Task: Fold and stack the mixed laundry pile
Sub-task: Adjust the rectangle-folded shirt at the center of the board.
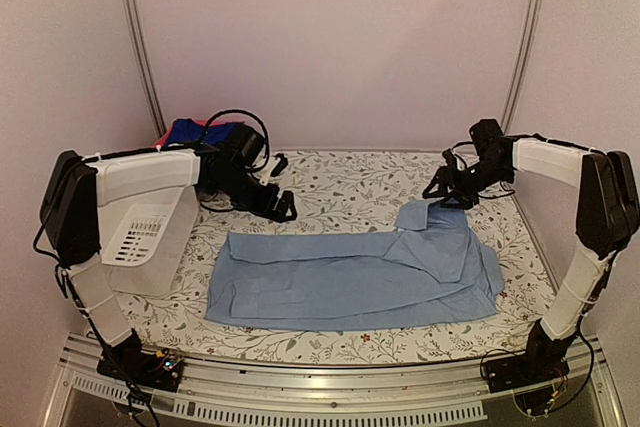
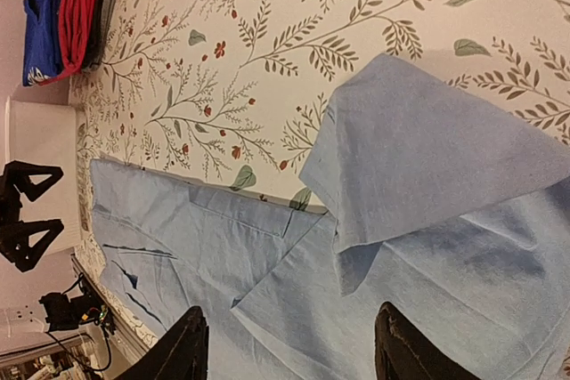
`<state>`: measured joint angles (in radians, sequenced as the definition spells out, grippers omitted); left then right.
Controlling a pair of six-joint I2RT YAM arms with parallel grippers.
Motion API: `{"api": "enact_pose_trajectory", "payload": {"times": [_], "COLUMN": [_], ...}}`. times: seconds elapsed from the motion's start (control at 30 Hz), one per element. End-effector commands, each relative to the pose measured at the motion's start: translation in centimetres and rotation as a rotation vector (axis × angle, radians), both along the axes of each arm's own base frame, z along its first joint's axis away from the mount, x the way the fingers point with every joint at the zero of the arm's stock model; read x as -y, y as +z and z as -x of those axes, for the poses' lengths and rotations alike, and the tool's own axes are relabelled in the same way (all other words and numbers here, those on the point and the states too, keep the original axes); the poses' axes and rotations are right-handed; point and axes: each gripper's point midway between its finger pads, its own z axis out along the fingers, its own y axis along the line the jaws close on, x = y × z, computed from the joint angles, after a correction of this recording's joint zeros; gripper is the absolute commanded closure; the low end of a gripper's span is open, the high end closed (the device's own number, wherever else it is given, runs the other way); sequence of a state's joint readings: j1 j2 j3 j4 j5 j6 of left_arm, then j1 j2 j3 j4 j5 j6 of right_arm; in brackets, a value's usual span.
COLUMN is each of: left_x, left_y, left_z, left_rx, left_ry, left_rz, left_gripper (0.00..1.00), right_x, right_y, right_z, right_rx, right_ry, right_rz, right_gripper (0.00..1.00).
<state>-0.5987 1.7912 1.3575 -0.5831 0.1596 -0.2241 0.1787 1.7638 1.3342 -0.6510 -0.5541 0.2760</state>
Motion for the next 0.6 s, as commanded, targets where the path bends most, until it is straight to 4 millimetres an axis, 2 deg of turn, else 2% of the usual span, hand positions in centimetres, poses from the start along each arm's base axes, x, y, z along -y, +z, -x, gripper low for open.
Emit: {"api": "enact_pose_trajectory", "payload": {"times": [0.0, 0.17, 0.27, 0.3, 0.37, 0.43, 0.57], "left_x": [-0.4, -0.3, -0.2, -0.1, 0.1, 0.4, 1.5], "left_y": [4.5, 6.5, 7.8, 8.3, 9.9, 12.0, 16.3], "left_z": [-2.1, -3.4, -4.1, -4.3, -4.4, -4.3, -3.5], "left_rx": [0.121, 0.198, 0.258, 0.28, 0.339, 0.424, 0.565], "left_ry": [0.065, 0.082, 0.089, 0.09, 0.08, 0.056, -0.019], "left_rz": [0.087, 0.114, 0.137, 0.151, 0.191, 0.238, 0.308], "left_gripper": [0.0, 0.01, 0.0, 0.0, 0.0, 0.0, 0.0], "right_x": [-1.2, -1.7, -2.1, -2.4, -3.2, -4.4, -6.6], "right_y": [-3.0, -6.9, -8.3, -8.0, -6.7, -3.5, 4.3], "right_z": [0.7, -0.2, -0.8, -1.1, -1.7, -2.3, -2.3], "right_rx": [-0.068, -0.125, -0.144, -0.139, -0.119, -0.063, 0.047], "right_ry": [0.008, -0.005, -0.002, -0.002, 0.008, 0.029, 0.062], "right_rz": [0.033, 0.087, 0.08, 0.062, 0.013, -0.07, -0.284], "right_gripper": [0.36, 0.38, 0.55, 0.63, 0.83, 0.99, 1.0]}}
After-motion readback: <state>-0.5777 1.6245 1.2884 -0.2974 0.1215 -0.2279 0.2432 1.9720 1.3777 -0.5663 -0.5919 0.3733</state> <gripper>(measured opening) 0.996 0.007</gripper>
